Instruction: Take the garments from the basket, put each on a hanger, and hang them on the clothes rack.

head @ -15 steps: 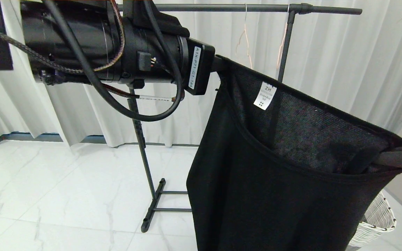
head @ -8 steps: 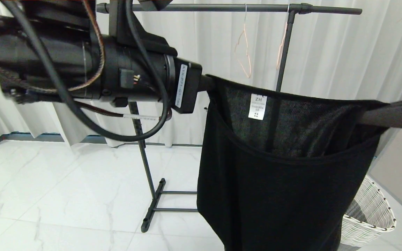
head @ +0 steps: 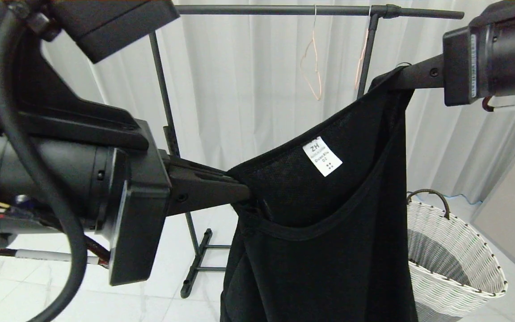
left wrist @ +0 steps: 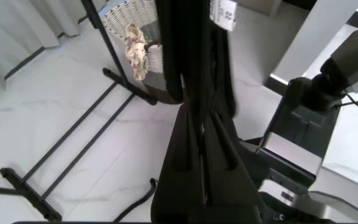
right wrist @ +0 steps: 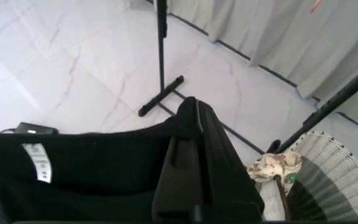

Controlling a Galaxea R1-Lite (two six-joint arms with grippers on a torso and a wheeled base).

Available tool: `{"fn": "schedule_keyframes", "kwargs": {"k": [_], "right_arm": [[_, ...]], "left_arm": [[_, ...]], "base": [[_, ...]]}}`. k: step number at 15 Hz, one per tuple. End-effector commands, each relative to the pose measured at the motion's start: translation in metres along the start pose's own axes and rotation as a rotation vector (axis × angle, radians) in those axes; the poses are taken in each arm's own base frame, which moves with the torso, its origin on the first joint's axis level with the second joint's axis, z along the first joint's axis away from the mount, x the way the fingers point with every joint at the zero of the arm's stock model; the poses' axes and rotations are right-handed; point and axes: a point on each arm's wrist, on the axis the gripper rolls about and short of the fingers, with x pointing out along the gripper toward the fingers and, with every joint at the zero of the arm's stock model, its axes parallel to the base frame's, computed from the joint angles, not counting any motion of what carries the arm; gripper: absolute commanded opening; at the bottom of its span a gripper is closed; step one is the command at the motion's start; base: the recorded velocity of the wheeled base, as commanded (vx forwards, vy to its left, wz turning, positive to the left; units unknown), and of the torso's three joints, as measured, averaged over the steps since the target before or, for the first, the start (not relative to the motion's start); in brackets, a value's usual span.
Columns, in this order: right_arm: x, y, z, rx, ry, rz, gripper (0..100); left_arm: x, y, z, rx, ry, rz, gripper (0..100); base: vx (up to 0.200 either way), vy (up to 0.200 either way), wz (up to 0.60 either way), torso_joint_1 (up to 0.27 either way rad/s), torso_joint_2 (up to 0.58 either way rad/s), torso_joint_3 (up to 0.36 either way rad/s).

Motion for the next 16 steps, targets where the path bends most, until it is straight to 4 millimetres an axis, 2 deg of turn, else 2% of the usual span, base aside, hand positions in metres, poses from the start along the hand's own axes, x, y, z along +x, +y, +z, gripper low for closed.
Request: {"fn": "schedule_keyframes", "kwargs": {"k": [1,3,4,5,9,10,13,16], "right_arm": [[0.012,0.001,-0.002,-0.005,0.029,-0.002,0],[0.002,0.001,-0.005,-0.027,0.067,-0.004,0],[-0.014,0.001,-0.013,-0.081,0.145,0.002,0],[-0.019,0.001,-0.016,-0.098,0.171,0.006,0],[-0.019,0.003,-0.018,-0.101,0.183,0.011,0],[-0.018,0.003,-0.019,-0.103,0.189,0.011,100],[-0.022,0.002,-0.022,-0.100,0.197,0.012,100],[-0.035,0.000,-0.029,-0.096,0.198,0.011,100]], "left_arm": [[-0.004,0.000,0.000,0.008,-0.010,0.008,0],[0.006,0.017,0.002,0.015,0.007,0.100,0],[0.013,0.031,0.009,0.035,-0.014,0.202,0],[0.014,0.035,0.013,0.036,-0.033,0.224,0],[0.015,0.036,0.014,0.036,-0.035,0.229,0],[0.015,0.036,0.014,0.036,-0.035,0.229,0],[0.014,0.037,0.014,0.034,-0.034,0.239,0],[0.013,0.045,0.012,0.023,-0.016,0.336,0]], "base": [[0.000,0.000,0.00,0.000,0.00,0.000],[0.000,0.000,0.00,0.000,0.00,0.000],[0.000,0.000,0.00,0.000,0.00,0.000],[0.000,0.000,0.00,0.000,0.00,0.000],[0.000,0.000,0.00,0.000,0.00,0.000],[0.000,0.000,0.00,0.000,0.00,0.000],[0.000,0.000,0.00,0.000,0.00,0.000],[0.000,0.000,0.00,0.000,0.00,0.000]]}}
